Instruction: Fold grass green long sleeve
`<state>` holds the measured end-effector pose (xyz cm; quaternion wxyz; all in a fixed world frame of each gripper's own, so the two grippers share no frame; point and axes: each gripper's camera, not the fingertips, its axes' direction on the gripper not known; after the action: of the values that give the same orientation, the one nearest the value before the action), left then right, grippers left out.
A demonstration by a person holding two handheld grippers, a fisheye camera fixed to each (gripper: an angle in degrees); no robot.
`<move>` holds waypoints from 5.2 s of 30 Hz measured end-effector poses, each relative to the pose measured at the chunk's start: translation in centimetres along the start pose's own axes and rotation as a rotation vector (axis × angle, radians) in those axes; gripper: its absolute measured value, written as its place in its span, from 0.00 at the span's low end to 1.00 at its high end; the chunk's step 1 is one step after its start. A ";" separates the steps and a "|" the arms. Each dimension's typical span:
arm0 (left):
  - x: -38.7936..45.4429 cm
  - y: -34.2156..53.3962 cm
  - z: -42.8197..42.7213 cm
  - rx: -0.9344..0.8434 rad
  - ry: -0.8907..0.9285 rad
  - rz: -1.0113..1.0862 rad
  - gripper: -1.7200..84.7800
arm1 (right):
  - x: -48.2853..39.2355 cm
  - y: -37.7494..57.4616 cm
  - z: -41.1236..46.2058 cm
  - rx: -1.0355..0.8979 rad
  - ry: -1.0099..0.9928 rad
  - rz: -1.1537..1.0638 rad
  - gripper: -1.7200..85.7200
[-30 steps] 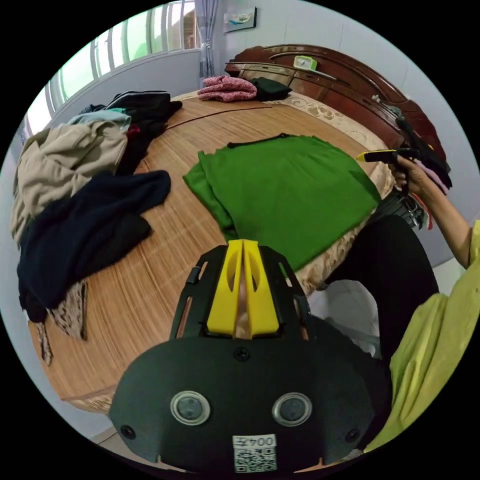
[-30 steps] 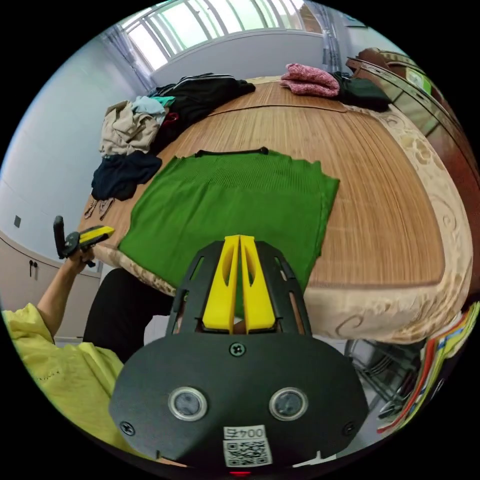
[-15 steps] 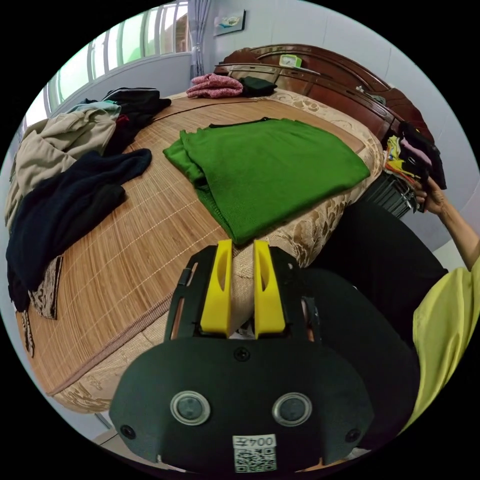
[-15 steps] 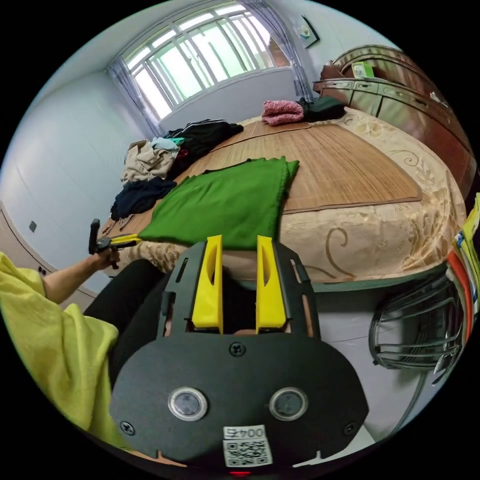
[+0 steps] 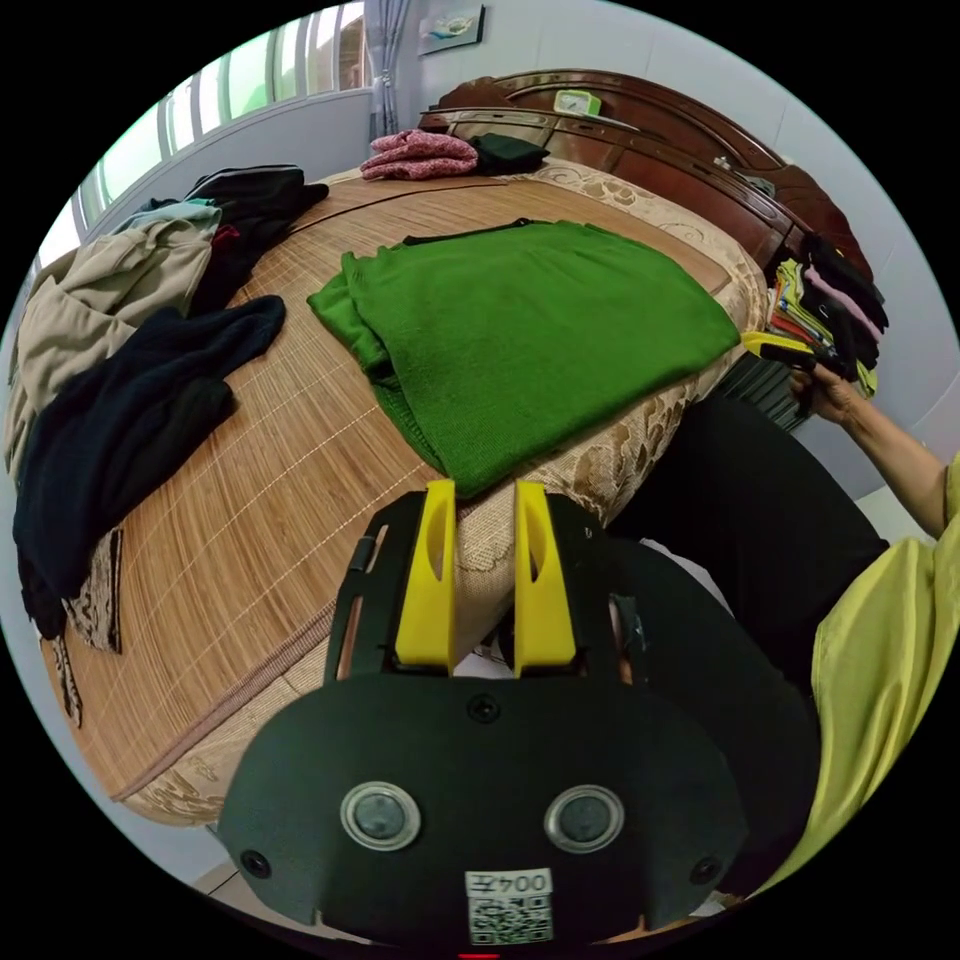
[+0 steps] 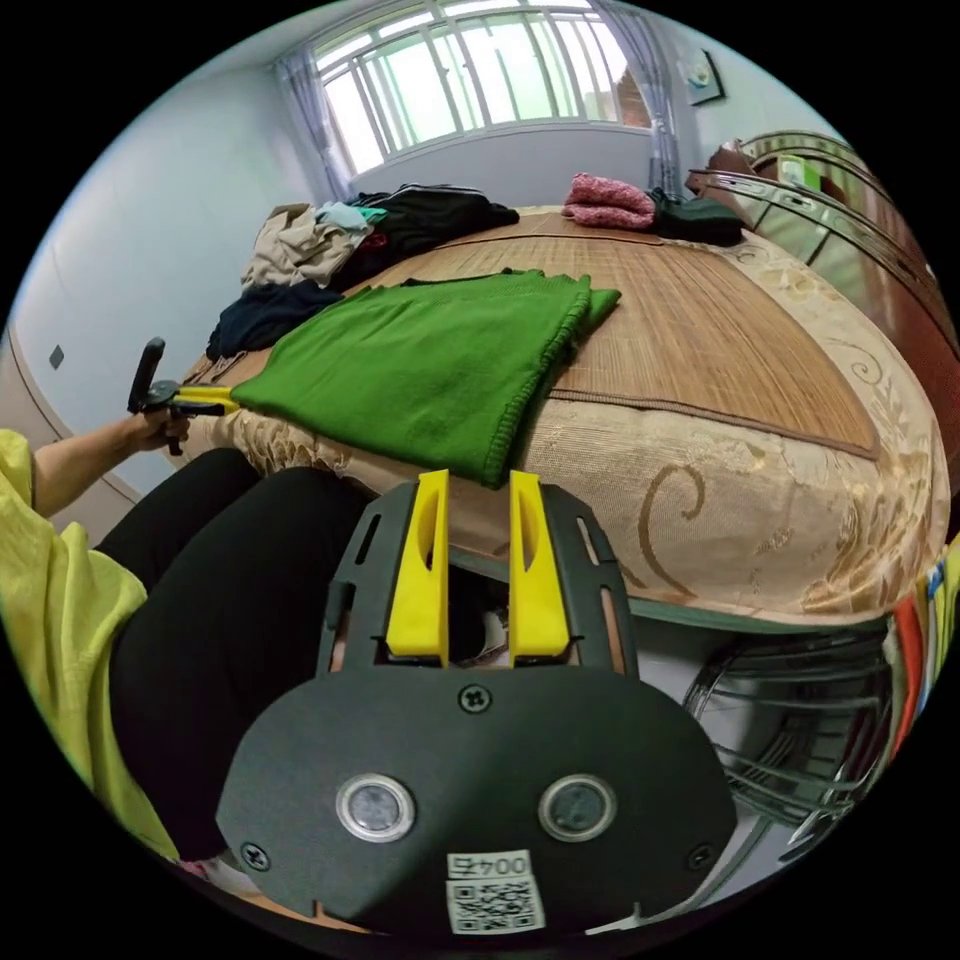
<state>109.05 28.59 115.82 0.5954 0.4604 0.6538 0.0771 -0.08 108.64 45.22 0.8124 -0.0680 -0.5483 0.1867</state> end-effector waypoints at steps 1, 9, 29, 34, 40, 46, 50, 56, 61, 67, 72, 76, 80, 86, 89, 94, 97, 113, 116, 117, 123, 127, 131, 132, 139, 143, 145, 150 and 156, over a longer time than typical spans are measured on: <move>-0.3 -0.1 -0.7 -0.008 -0.005 0.010 0.12 | 0.0 0.0 0.3 -0.017 0.002 -0.027 0.13; -2.6 -0.7 -6.5 -0.049 -0.013 0.077 0.12 | 0.8 0.4 0.9 -0.102 0.032 -0.089 0.05; -9.4 -3.0 -26.8 -0.046 0.037 0.042 0.05 | 9.1 3.5 0.5 -0.120 -0.016 0.157 0.04; -9.4 -5.2 -33.9 -0.071 -0.004 0.024 0.07 | 12.4 4.5 0.2 -0.070 -0.130 0.283 0.08; -9.9 -7.0 -45.7 -0.002 -0.036 -0.041 0.13 | 18.0 6.6 -0.1 0.046 -0.358 0.470 0.16; 0.1 -18.2 -55.4 0.115 -0.013 0.175 0.16 | 22.7 8.3 1.8 0.178 -0.557 0.714 0.18; 9.8 -26.5 -57.9 0.105 -0.003 0.395 0.18 | 24.7 7.9 3.4 0.157 -0.608 0.806 0.21; 24.4 -36.2 -60.1 0.108 -0.039 0.655 0.19 | 26.7 6.8 5.2 0.140 -0.681 0.839 0.19; 34.8 -40.5 -62.2 0.114 -0.192 0.837 0.20 | 27.5 5.3 4.6 0.209 -0.710 0.816 0.07; 42.2 -43.5 -63.1 0.088 -0.398 0.928 0.19 | 27.0 1.3 3.3 0.199 -0.704 0.745 0.06; 43.9 -45.7 -63.6 0.107 -0.538 0.864 0.10 | 26.4 -2.3 3.1 0.162 -0.697 0.694 0.07; 42.1 -46.5 -66.4 0.148 -0.463 0.727 0.06 | 27.0 -4.9 3.5 0.141 -0.689 0.676 0.11; 39.6 -45.8 -68.4 0.180 -0.410 0.632 0.05 | 29.0 -7.4 6.5 0.070 -0.808 0.756 0.25; 36.4 -42.4 -68.8 0.223 -0.348 0.566 0.04 | 28.8 -13.7 11.2 0.018 -0.936 0.779 0.27; 34.7 -39.9 -67.7 0.234 -0.304 0.534 0.04 | 27.9 -17.3 12.9 -0.021 -0.887 0.754 0.26; 32.4 -34.9 -63.9 0.249 -0.246 0.496 0.04 | 26.0 -21.6 16.1 -0.103 -0.816 0.713 0.19; 30.7 -31.9 -60.8 0.256 -0.223 0.462 0.04 | 24.5 -23.5 16.5 -0.065 -0.782 0.706 0.13; 7.3 -8.9 -42.5 0.442 0.214 -0.219 0.03 | -1.9 -45.1 16.3 -0.069 -0.521 0.455 0.08; 1.7 -2.7 -36.1 0.474 0.385 -0.417 0.03 | -7.4 -48.2 19.2 -0.112 -0.501 0.462 0.08; -0.5 0.0 -33.0 0.491 0.463 -0.501 0.03 | -8.6 -48.8 19.8 -0.121 -0.495 0.460 0.08; -6.7 10.7 -18.6 0.535 0.605 -0.689 0.03 | -19.0 -53.7 26.7 -0.214 -0.366 0.419 0.08; -7.9 16.0 -9.6 0.548 0.662 -0.797 0.03 | -24.7 -55.9 31.0 -0.249 -0.303 0.427 0.08; -7.8 20.1 -1.9 0.560 0.746 -0.919 0.03 | -29.9 -57.3 34.5 -0.258 -0.251 0.431 0.08; -7.6 21.2 0.3 0.560 0.761 -0.952 0.03 | -30.6 -57.4 34.9 -0.260 -0.243 0.431 0.08; -5.4 25.5 10.4 0.520 0.804 -1.090 0.04 | -38.4 -59.0 39.6 -0.286 -0.164 0.372 0.09; -3.6 26.5 13.1 0.526 0.798 -1.121 0.05 | -44.6 -61.1 40.8 -0.345 0.045 0.160 0.11; -2.4 27.2 14.1 0.550 0.772 -1.168 0.05 | -47.6 -61.9 40.8 -0.349 0.142 0.042 0.12; -0.2 27.1 15.2 0.566 0.772 -1.207 0.07 | -54.6 -62.9 38.9 -0.245 0.338 -0.210 0.12; 1.9 24.9 11.7 0.592 0.643 -1.151 0.05 | -56.3 -59.8 33.6 -0.187 0.351 -0.315 0.05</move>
<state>131.97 38.75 127.39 0.1701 0.1397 0.9290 -0.2976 -35.70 29.14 28.44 0.9043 -0.0879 -0.4177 -0.0082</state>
